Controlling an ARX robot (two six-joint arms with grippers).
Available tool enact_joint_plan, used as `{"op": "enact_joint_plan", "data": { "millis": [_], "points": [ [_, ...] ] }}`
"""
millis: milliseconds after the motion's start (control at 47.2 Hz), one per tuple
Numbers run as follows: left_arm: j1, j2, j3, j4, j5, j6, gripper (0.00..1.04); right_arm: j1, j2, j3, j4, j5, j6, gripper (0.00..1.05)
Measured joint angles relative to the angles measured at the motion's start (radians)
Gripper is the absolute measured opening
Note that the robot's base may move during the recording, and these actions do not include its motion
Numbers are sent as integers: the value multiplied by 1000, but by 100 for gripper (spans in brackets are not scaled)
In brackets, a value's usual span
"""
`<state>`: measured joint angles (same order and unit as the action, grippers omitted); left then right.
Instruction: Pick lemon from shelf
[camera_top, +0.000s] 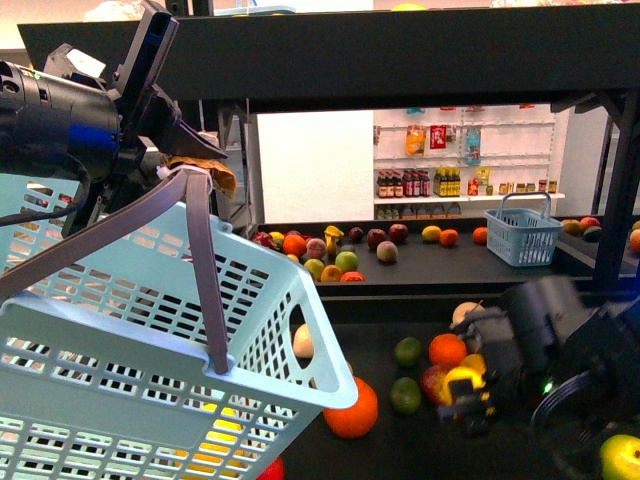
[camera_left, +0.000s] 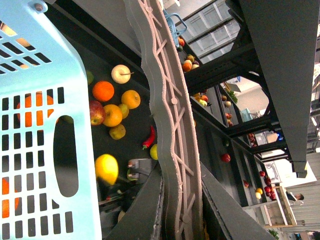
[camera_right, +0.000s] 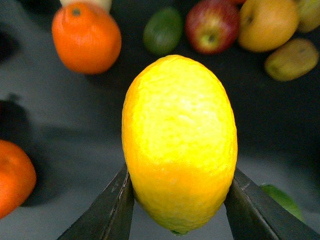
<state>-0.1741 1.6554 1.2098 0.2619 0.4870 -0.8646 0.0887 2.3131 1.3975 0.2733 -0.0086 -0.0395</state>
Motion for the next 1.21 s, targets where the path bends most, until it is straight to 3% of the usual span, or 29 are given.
{"op": "enact_joint_plan", "data": {
  "millis": [275,530,847,1208],
  "points": [
    [0,0,0,0,0,0,13,-33,-313,-71,-41,-171,11,44],
    [0,0,0,0,0,0,13,92,-468,-31,-127,-291,60,44],
    [0,0,0,0,0,0,13,241,-348,100,-173,-299,129,44],
    [0,0,0,0,0,0,13,315,-267,158,-169,-292,150,44]
  ]
}}
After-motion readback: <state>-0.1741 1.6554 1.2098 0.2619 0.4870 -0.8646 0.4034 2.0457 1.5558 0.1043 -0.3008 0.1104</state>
